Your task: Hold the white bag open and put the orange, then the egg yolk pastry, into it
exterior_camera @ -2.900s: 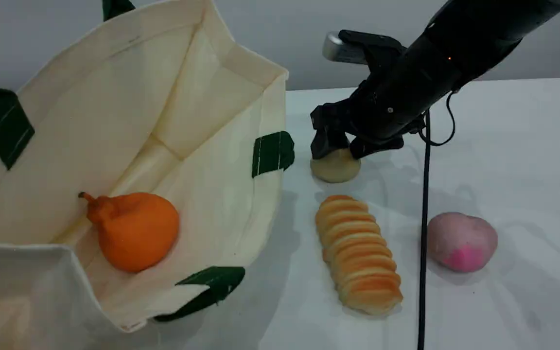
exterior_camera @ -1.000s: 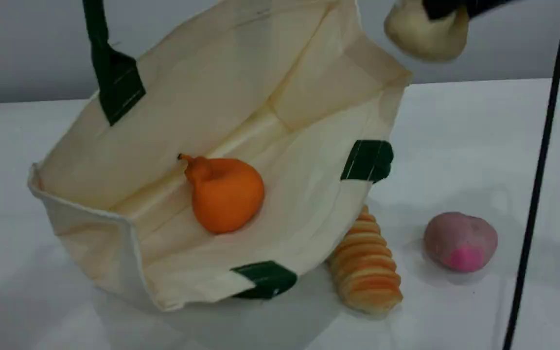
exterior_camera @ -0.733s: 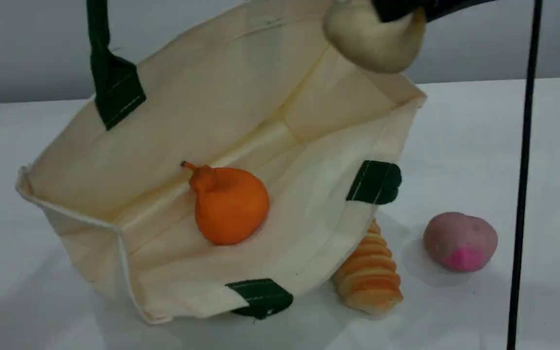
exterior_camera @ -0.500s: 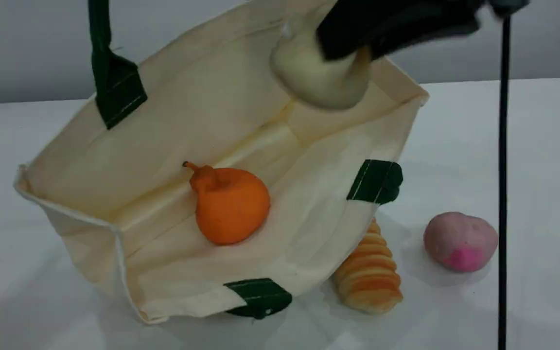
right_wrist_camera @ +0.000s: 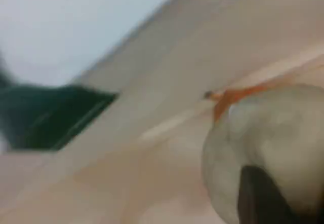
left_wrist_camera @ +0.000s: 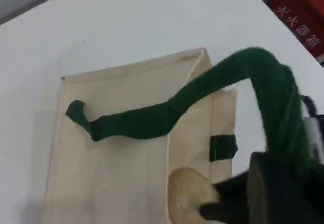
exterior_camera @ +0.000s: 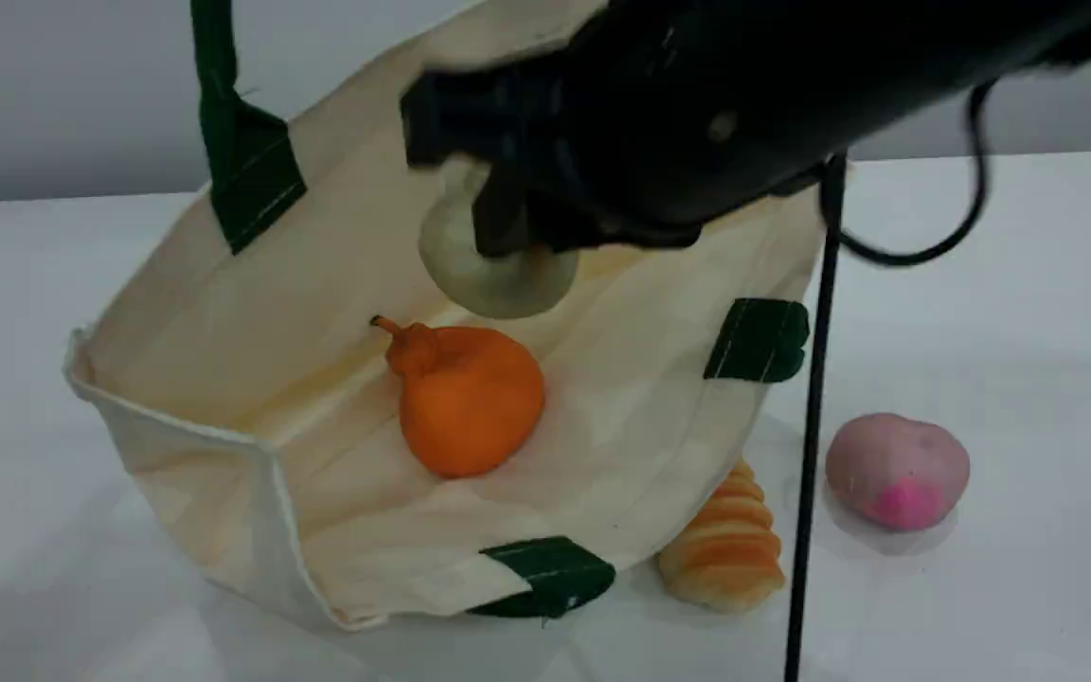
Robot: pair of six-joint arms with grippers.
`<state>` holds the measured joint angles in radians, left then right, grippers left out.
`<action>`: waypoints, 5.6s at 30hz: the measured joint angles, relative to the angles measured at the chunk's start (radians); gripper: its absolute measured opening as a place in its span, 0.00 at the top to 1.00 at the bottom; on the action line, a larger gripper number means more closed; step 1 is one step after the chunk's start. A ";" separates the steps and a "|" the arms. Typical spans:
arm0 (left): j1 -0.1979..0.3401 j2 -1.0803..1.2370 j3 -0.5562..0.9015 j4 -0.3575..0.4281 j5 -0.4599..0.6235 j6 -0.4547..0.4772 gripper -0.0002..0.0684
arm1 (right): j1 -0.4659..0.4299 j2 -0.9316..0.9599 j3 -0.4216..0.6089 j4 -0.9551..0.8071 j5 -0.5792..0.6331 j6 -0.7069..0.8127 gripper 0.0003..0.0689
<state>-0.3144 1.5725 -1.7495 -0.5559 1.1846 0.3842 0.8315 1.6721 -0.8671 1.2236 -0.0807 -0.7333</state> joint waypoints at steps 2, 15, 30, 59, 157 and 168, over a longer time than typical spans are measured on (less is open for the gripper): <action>0.000 0.000 0.000 -0.001 0.000 0.000 0.86 | -0.001 0.046 -0.014 -0.001 -0.063 0.000 0.82; 0.000 0.000 0.000 0.010 -0.001 0.000 0.86 | -0.003 0.164 -0.108 -0.018 -0.040 -0.023 0.62; 0.000 0.000 0.004 0.102 -0.028 0.001 0.86 | -0.004 -0.067 -0.090 -0.019 0.102 -0.189 0.19; 0.000 -0.052 0.150 0.187 -0.033 0.133 0.24 | -0.365 -0.842 0.231 -0.533 0.744 0.282 0.19; 0.252 -1.572 1.240 0.422 -0.094 -0.236 0.31 | -0.912 -1.672 0.360 -1.224 1.144 0.677 0.25; 0.252 -1.572 1.240 0.422 -0.096 -0.236 0.31 | -0.912 -1.672 0.360 -1.224 1.144 0.677 0.25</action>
<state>-0.0622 0.0000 -0.5094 -0.1335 1.0889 0.1485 -0.0803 0.0000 -0.5067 0.0000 1.0636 -0.0566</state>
